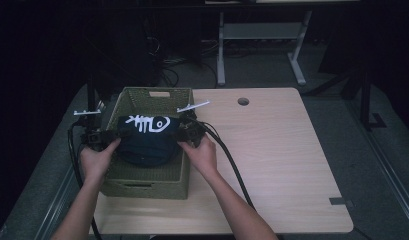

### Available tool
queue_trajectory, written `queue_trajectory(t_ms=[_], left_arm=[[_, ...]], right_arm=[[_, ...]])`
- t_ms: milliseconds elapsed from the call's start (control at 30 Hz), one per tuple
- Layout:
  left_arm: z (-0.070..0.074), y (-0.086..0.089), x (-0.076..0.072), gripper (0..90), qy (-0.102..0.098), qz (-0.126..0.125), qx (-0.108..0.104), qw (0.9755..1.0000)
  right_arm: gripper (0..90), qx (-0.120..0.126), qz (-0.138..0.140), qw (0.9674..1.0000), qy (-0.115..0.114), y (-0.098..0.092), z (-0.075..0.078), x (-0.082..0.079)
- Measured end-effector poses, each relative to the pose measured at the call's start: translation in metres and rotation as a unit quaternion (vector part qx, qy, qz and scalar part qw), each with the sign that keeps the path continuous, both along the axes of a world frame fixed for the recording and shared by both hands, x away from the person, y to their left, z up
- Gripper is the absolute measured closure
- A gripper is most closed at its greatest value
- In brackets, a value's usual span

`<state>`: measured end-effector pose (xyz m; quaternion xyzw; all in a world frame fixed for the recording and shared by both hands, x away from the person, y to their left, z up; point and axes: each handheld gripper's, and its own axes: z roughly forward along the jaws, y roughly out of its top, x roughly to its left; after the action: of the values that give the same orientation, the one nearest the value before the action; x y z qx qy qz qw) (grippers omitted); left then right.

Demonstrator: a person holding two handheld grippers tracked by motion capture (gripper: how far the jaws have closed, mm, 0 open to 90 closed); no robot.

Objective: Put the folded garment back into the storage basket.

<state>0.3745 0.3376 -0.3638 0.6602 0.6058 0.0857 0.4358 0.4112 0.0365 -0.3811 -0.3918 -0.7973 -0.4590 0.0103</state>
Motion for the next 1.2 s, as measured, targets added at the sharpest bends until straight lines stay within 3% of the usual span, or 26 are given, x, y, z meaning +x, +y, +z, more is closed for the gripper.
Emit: queue_trajectory(t_ms=[133,333,600,767,1200], left_arm=[[0.003,-0.001,-0.001,58.3,-0.011,0.011,0.003,0.9999],[0.006,0.000,0.000,57.0,-0.024,0.020,-0.004,0.9995],[0.014,-0.001,-0.002,55.7,-0.038,0.021,-0.013,0.9990],[0.021,-0.008,-0.004,54.2,-0.055,0.016,-0.013,0.9983],[0.038,-0.038,-0.008,47.7,-0.084,-0.024,-0.005,0.9961]], right_arm=[[60.6,-0.011,-0.016,0.9994,-0.029,-0.003,0.011,-0.003],[57.4,-0.017,-0.022,0.9992,-0.027,-0.009,0.017,-0.002],[56.3,0.013,-0.019,0.9994,-0.025,-0.024,0.028,0.002],[54.6,0.047,-0.009,0.9986,-0.023,-0.037,0.035,0.002],[45.2,0.097,0.001,0.9952,-0.012,-0.068,0.041,0.001]])
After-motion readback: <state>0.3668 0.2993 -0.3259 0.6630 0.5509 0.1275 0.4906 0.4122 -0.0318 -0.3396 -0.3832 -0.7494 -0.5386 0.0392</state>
